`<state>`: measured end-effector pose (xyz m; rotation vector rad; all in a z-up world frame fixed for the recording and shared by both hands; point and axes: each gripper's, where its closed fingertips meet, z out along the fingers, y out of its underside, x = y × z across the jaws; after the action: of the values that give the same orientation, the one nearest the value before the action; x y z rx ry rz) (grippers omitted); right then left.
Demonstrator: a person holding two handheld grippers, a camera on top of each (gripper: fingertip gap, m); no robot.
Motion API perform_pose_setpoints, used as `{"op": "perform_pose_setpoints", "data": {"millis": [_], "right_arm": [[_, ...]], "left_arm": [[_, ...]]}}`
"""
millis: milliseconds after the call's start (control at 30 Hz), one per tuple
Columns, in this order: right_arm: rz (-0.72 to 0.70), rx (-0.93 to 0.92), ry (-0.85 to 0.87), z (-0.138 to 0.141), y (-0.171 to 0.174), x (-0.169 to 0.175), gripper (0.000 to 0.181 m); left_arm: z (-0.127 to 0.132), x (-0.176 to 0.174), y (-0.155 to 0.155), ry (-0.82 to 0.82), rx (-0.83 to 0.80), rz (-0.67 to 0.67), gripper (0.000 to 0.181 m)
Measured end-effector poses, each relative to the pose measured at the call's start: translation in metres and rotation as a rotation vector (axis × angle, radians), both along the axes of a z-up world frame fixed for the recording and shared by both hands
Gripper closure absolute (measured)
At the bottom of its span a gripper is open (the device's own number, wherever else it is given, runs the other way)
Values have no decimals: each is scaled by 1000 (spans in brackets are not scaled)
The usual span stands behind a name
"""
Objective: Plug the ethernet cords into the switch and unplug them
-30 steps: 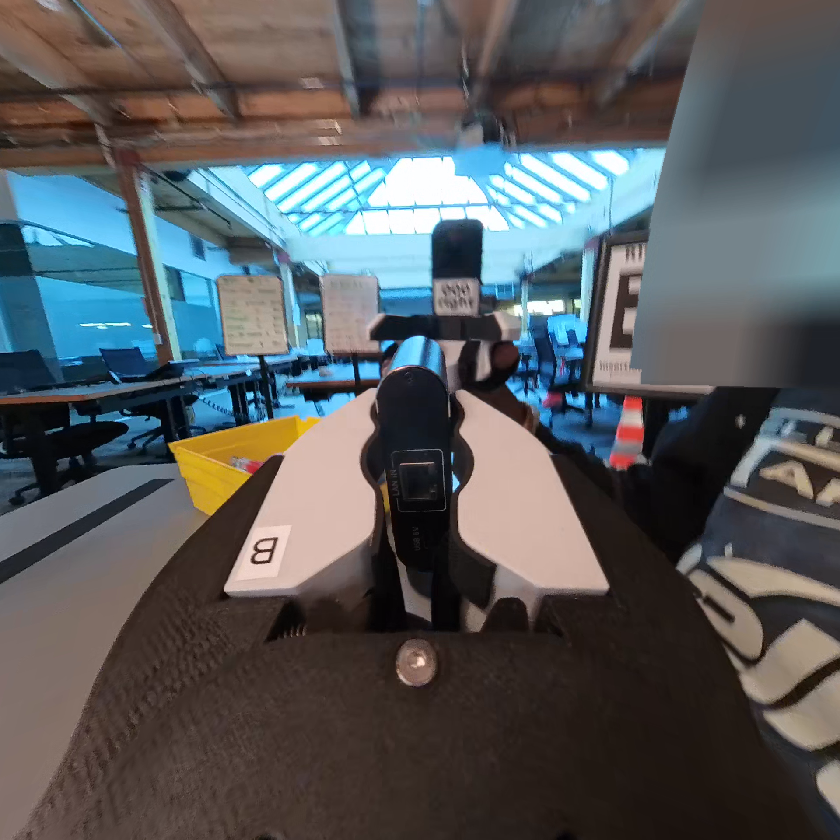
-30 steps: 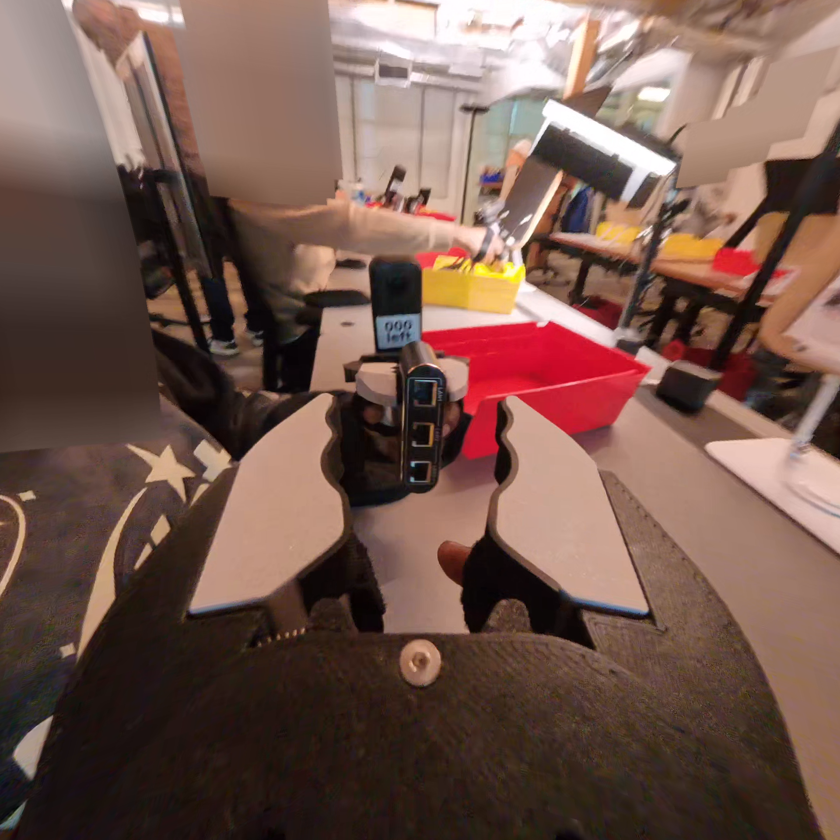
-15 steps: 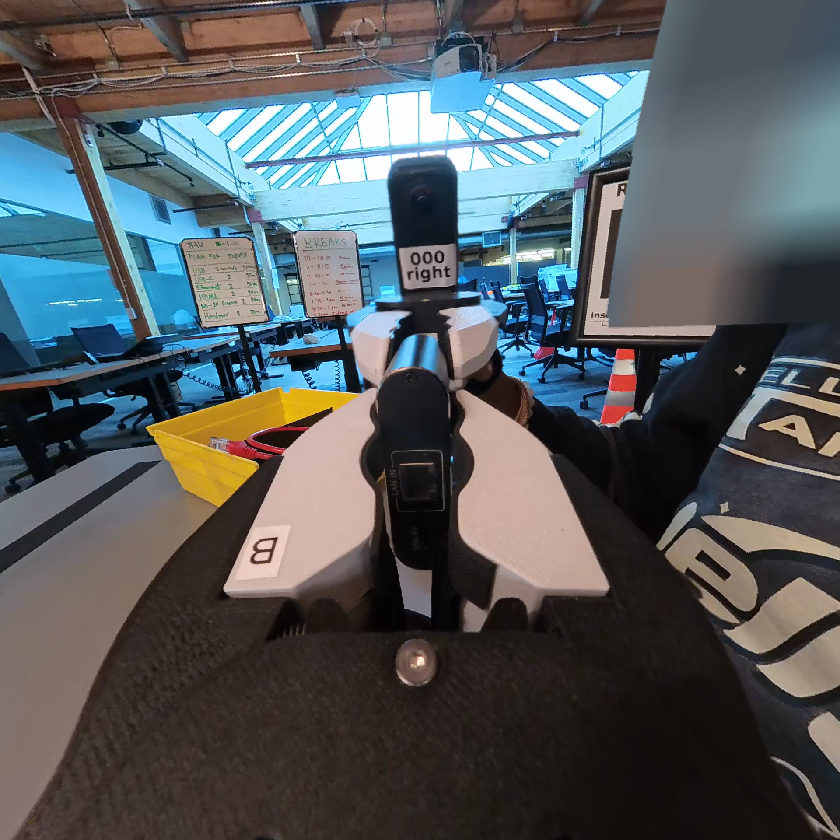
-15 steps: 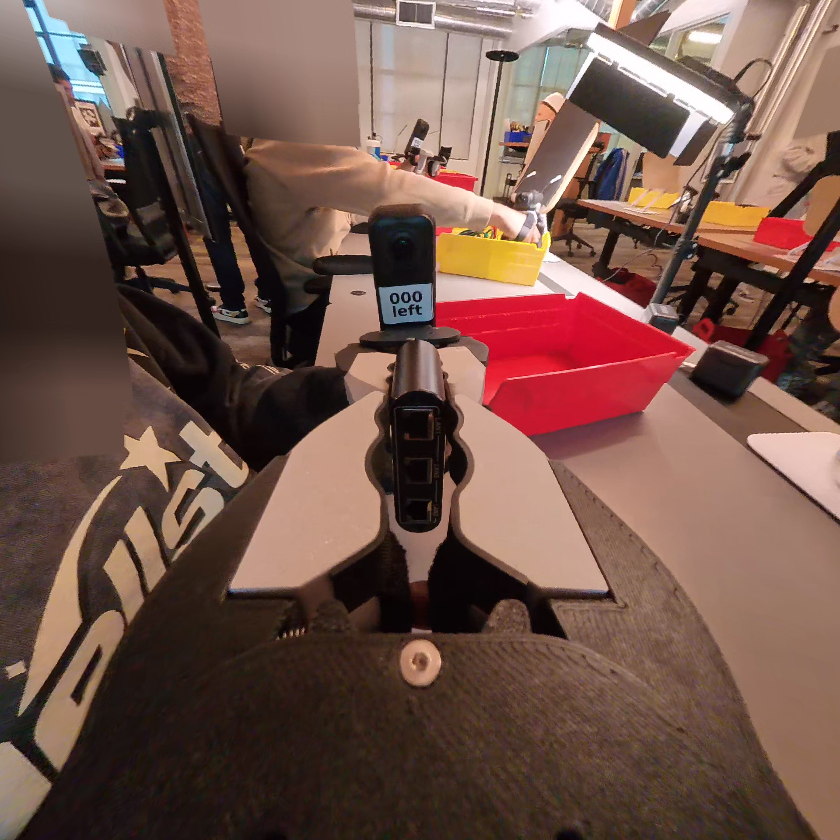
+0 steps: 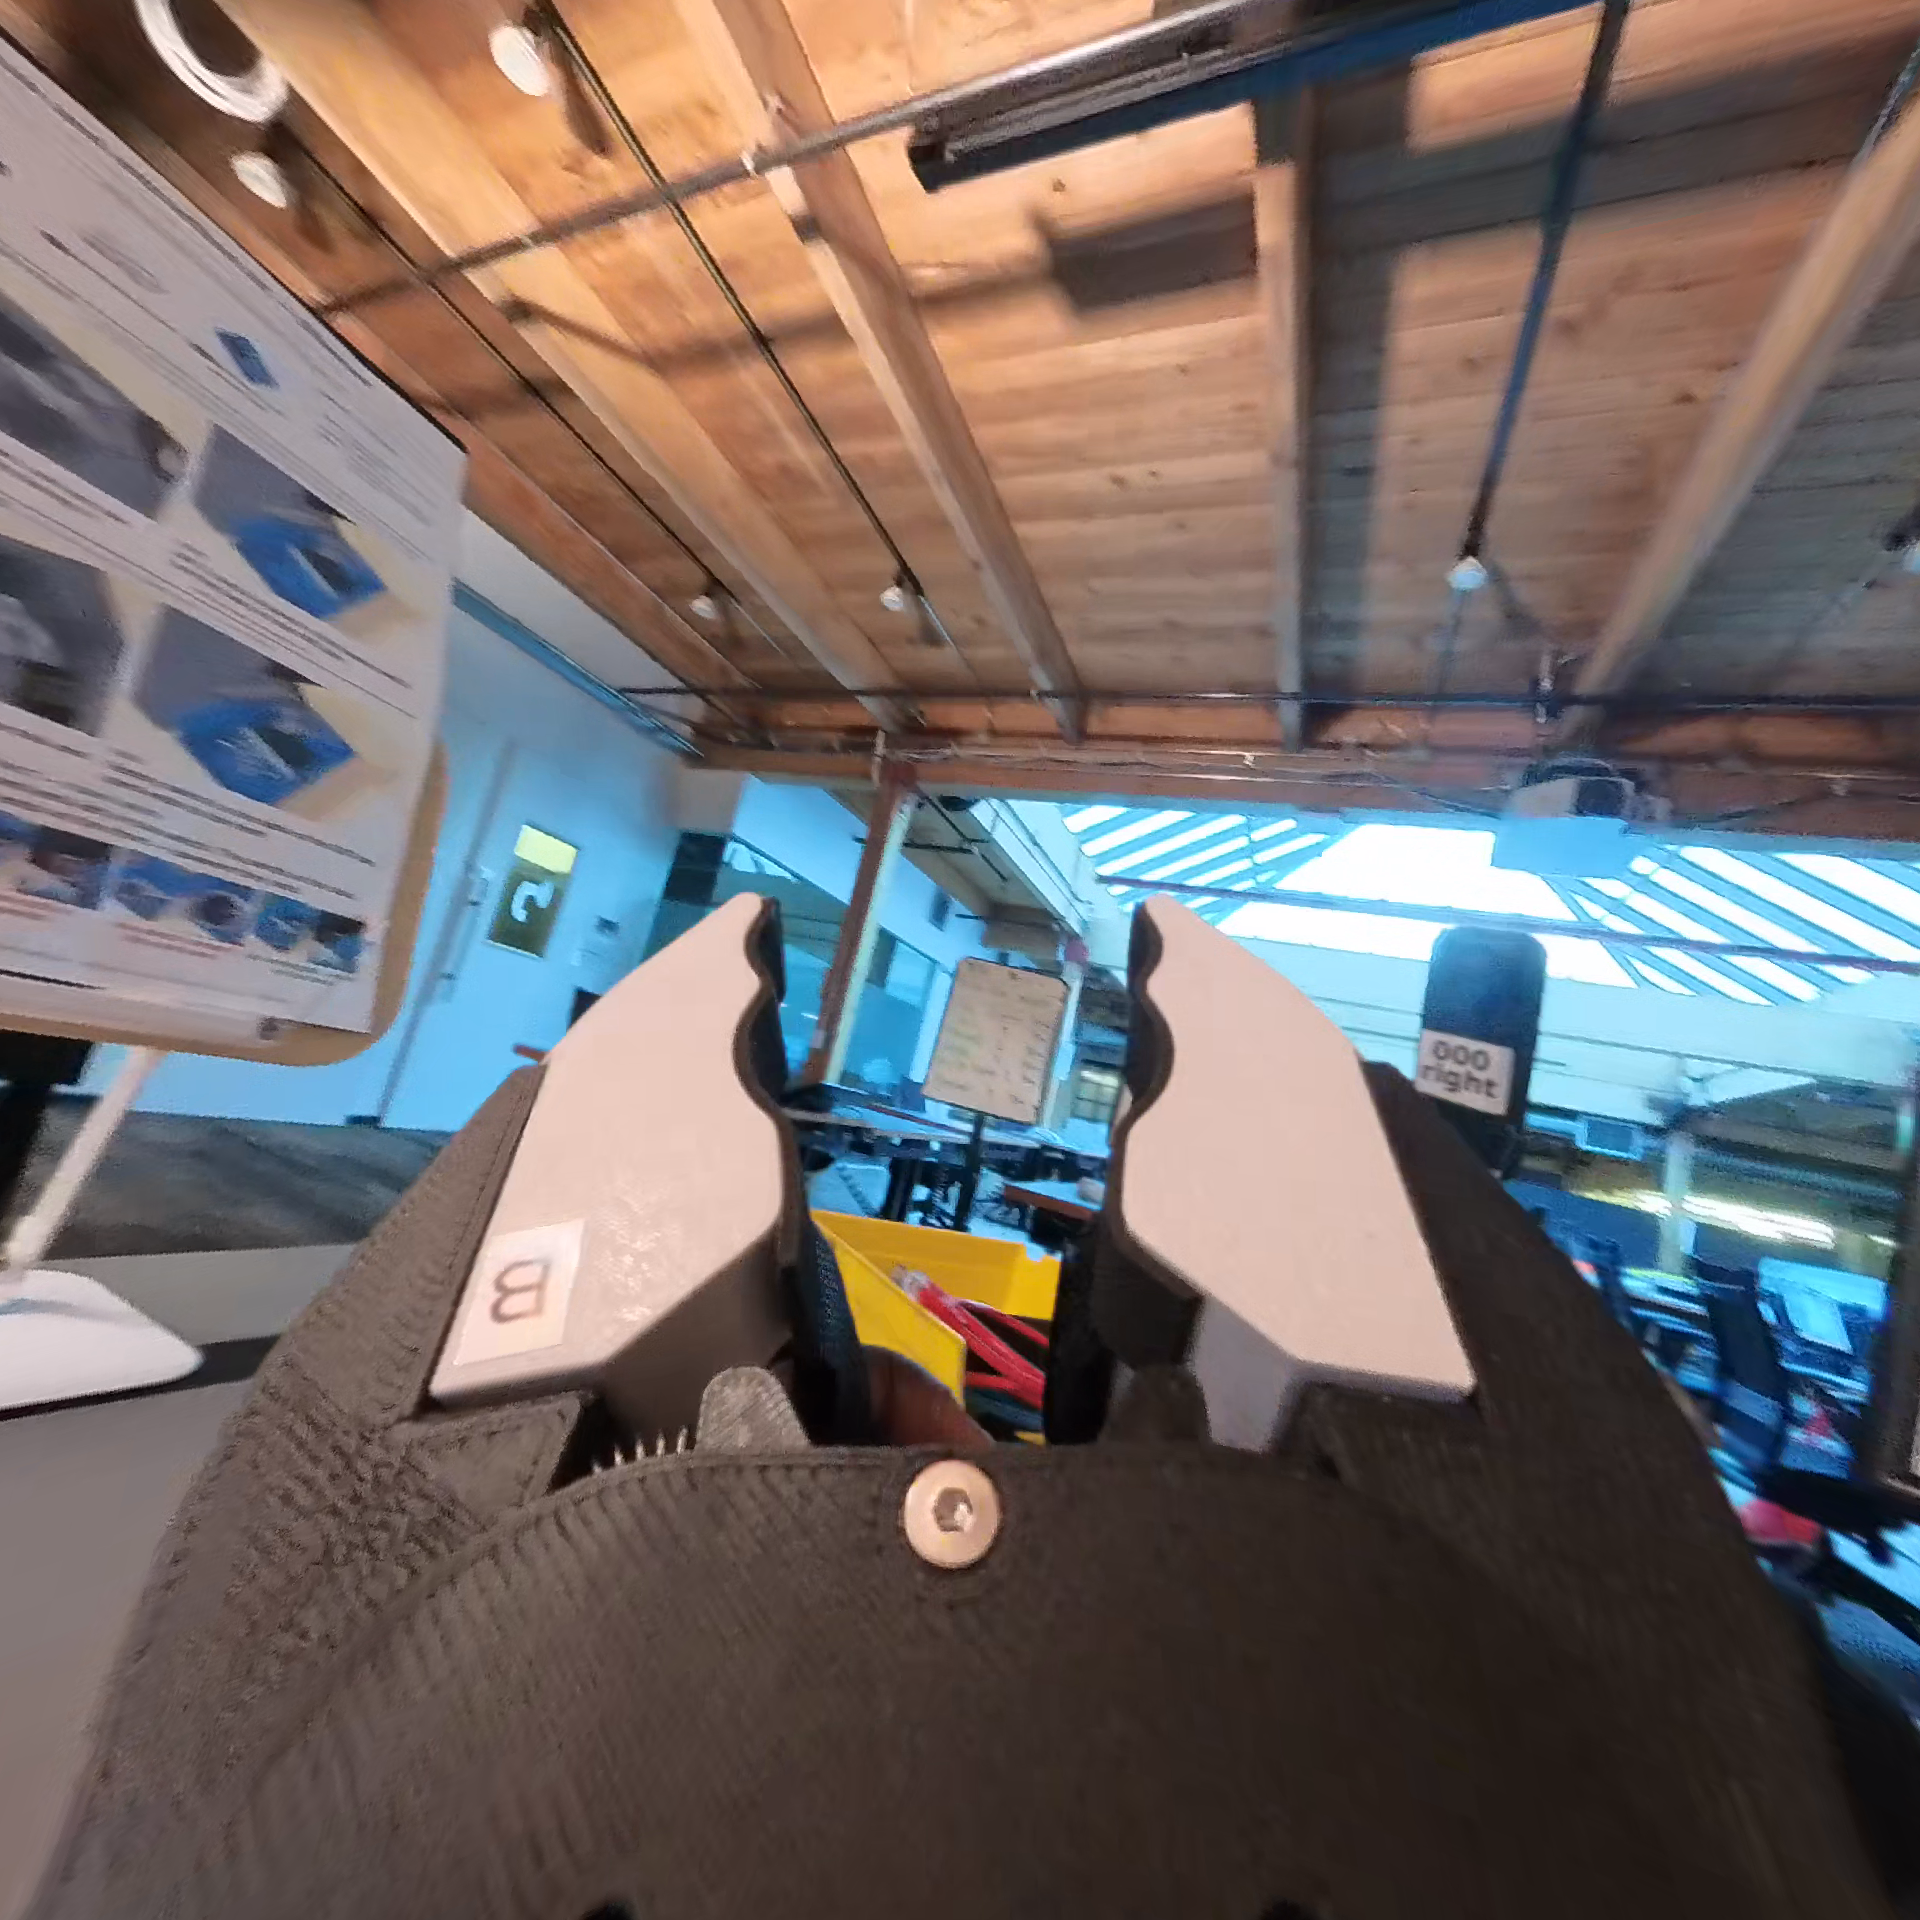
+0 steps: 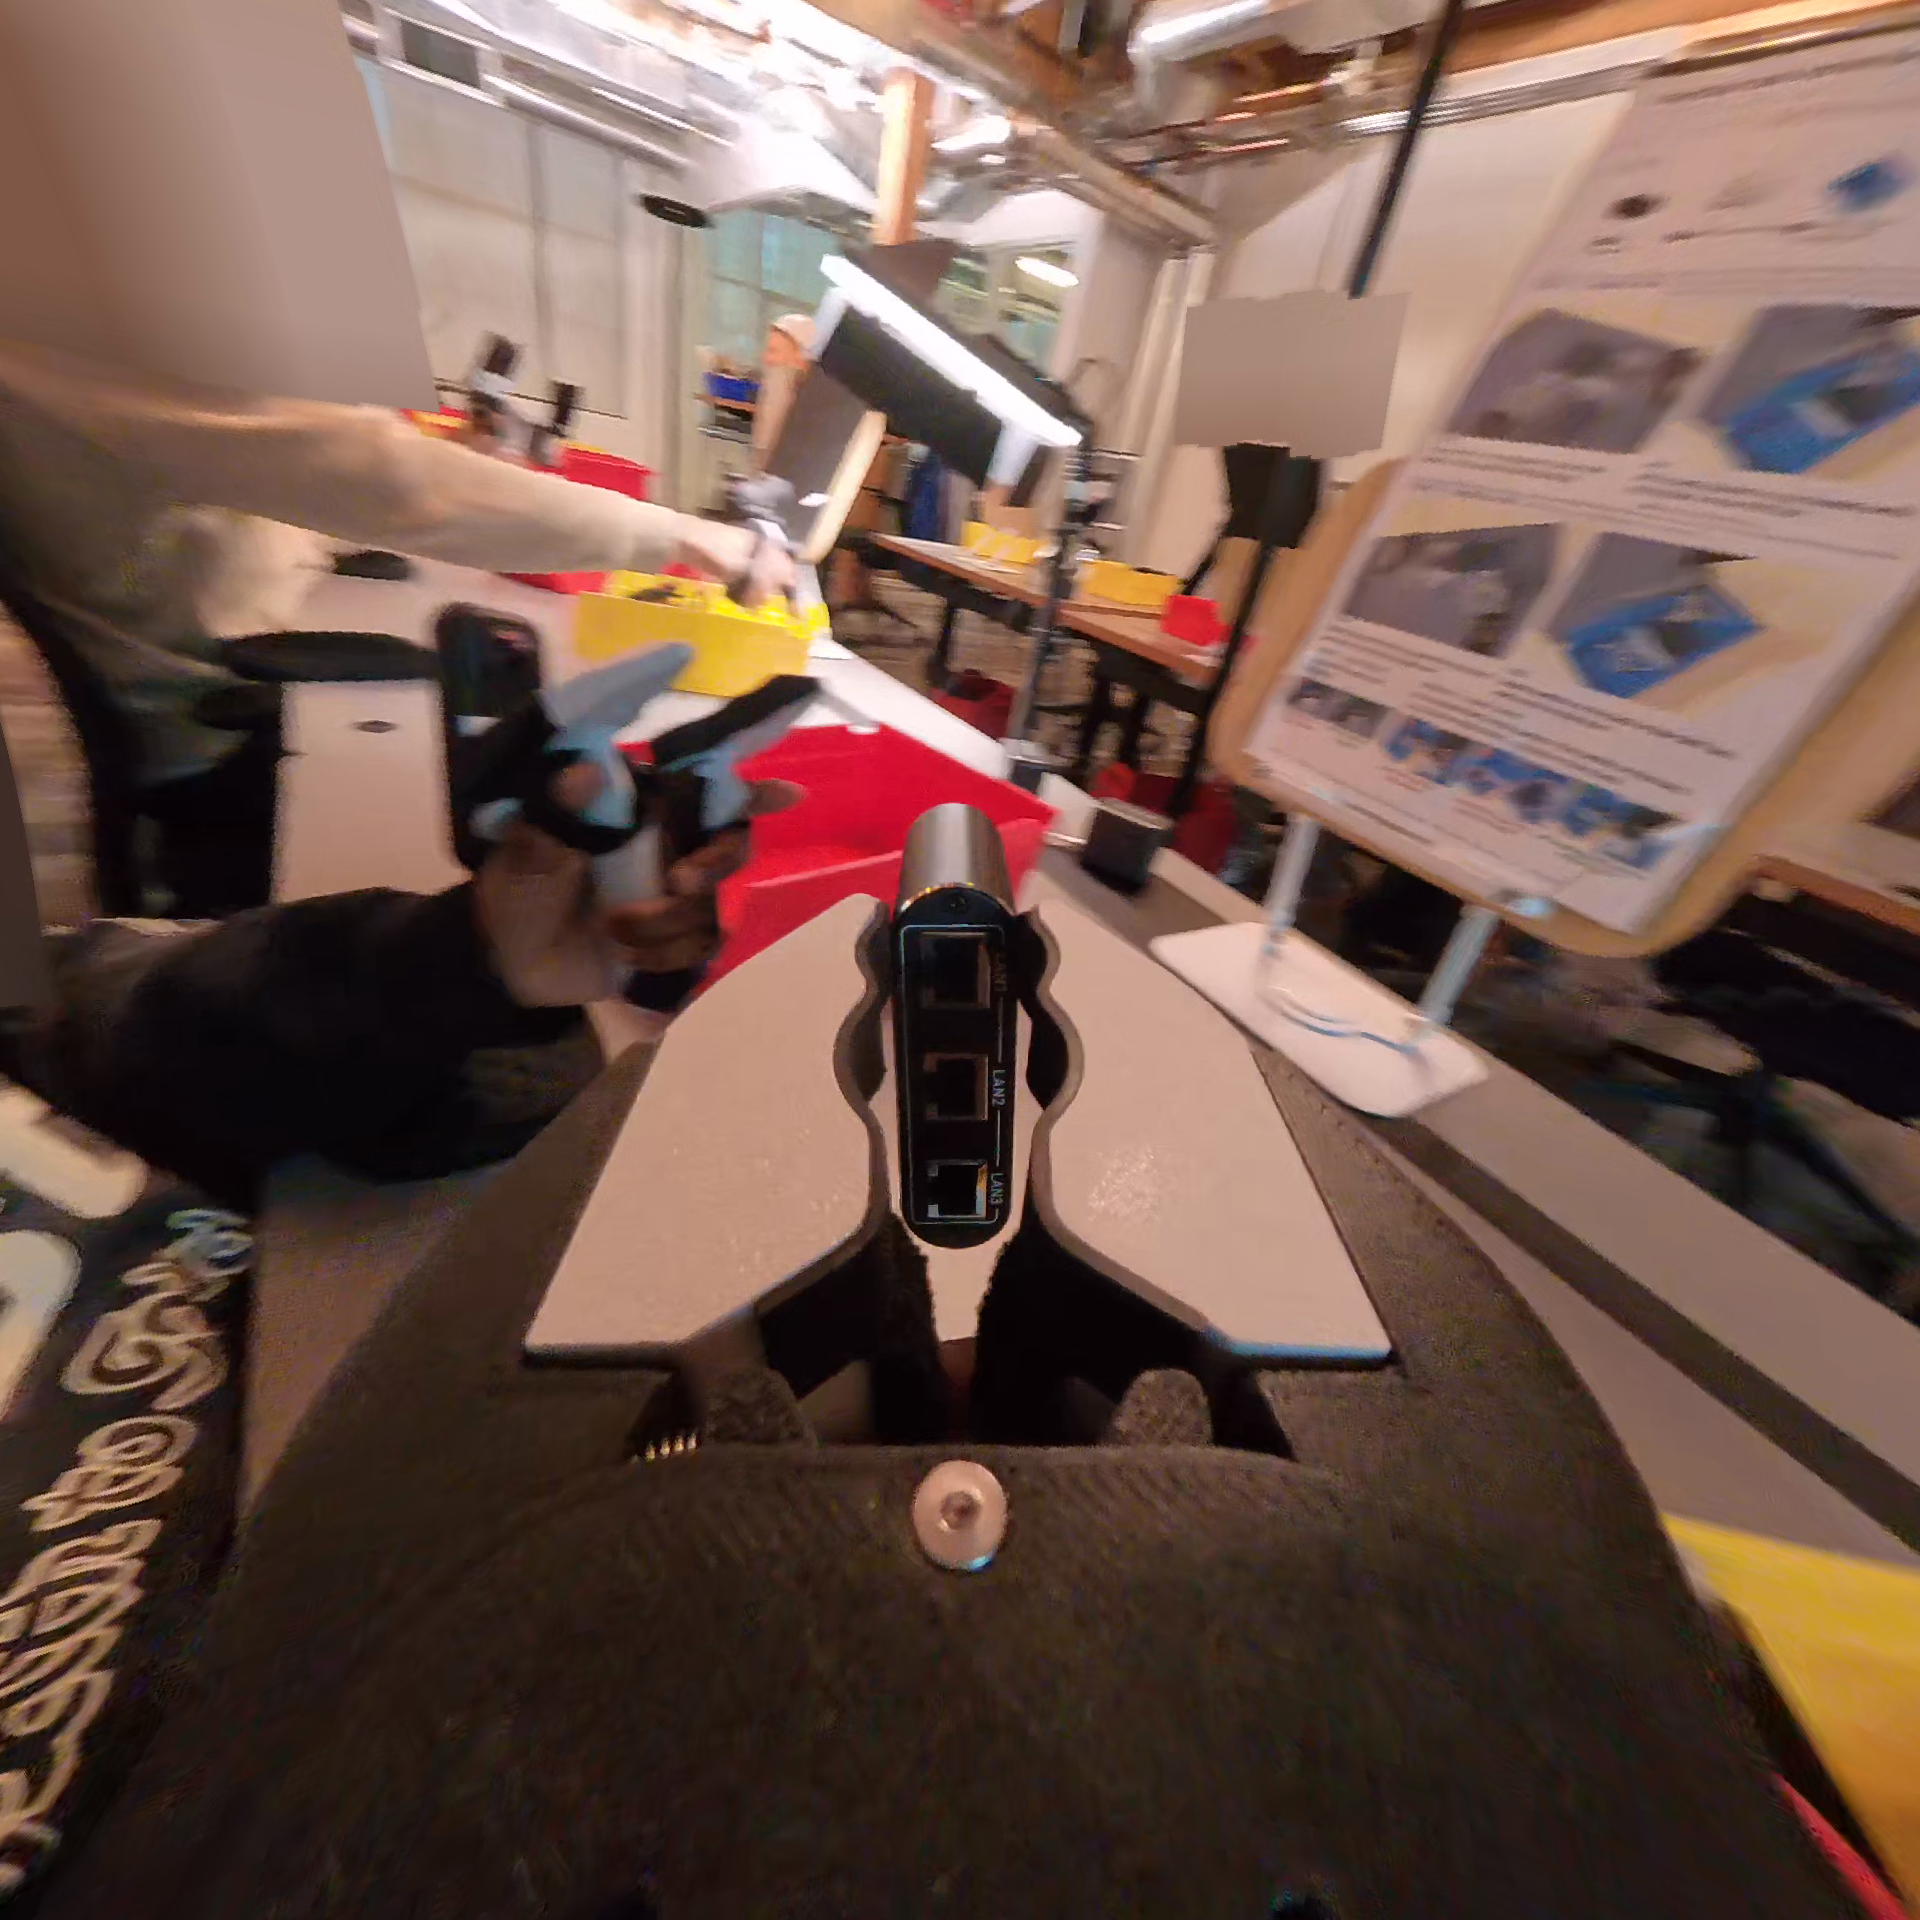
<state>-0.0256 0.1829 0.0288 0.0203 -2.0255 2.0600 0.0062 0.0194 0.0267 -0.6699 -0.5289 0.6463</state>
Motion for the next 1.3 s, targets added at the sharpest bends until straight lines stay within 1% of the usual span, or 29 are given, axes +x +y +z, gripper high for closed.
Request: {"op": "perform_pose_setpoints", "data": {"millis": [100,200,267,367,467,600,700,833,1000,1133,1267,1300], "right_arm": [[-194,8,23,11,35,-39,159],[-395,71,18,15,73,-86,159],[-505,128,0,17,97,-119,159],[-633,231,-36,14,128,-168,158],[-707,368,-105,-3,147,-212,158],[-743,595,-220,-45,163,-253,158],[-747,735,-316,-81,173,-270,158],[-740,922,-430,-128,184,-281,158],[-724,1124,-534,-173,190,-286,158],[-726,1176,-569,-191,190,-292,158],[-737,1155,-528,-194,185,-298,158],[-751,1138,-505,-190,184,-300,154]], "left_arm": [[-2,-2,0,0,-24,40,118],[-5,-3,9,-13,-53,32,118],[-6,-4,12,-22,-57,19,118],[-5,-4,11,-21,-53,22,118],[-6,-6,10,-31,-51,26,119],[-8,-8,11,-44,-59,26,119],[-9,-8,11,-43,-67,35,119],[-10,-10,13,-47,-78,33,119],[-10,-10,14,-44,-89,37,119],[-10,-10,13,-43,-92,43,119],[-10,-10,12,-44,-95,45,119],[-10,-10,12,-45,-96,44,119]]}}
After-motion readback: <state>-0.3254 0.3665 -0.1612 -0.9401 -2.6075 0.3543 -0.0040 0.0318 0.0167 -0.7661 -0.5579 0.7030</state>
